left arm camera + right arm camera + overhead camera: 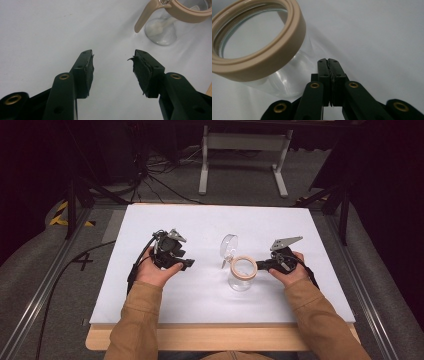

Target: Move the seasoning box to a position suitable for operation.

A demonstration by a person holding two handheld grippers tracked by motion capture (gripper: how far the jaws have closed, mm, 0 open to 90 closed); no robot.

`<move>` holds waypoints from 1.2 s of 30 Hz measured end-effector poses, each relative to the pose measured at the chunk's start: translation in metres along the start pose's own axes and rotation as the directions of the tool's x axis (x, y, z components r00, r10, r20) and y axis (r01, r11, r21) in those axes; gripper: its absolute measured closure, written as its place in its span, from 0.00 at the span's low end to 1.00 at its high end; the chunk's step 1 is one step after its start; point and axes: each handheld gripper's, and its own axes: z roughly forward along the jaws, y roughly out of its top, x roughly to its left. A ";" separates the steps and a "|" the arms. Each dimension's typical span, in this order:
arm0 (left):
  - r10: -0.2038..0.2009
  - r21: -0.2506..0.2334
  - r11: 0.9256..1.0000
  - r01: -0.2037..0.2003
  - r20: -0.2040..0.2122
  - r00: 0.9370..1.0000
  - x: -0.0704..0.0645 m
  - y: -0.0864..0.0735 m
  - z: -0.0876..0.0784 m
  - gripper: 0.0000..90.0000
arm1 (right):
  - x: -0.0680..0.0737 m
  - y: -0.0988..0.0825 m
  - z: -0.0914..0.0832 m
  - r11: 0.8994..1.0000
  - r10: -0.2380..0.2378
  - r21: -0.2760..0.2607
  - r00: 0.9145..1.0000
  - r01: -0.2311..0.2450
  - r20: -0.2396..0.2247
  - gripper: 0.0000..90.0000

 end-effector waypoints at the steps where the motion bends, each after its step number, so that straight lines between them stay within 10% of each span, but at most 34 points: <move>1: 0.000 0.000 1.000 0.000 0.001 1.000 -0.001 0.000 0.001 0.56 | 0.001 0.000 0.001 1.000 -0.008 0.002 1.000 0.008 0.001 0.99; 36: 0.009 -0.001 1.000 -0.009 0.030 1.000 0.003 0.011 0.009 0.56 | 0.034 -0.001 0.003 0.986 -0.133 0.095 0.990 0.136 -0.038 0.99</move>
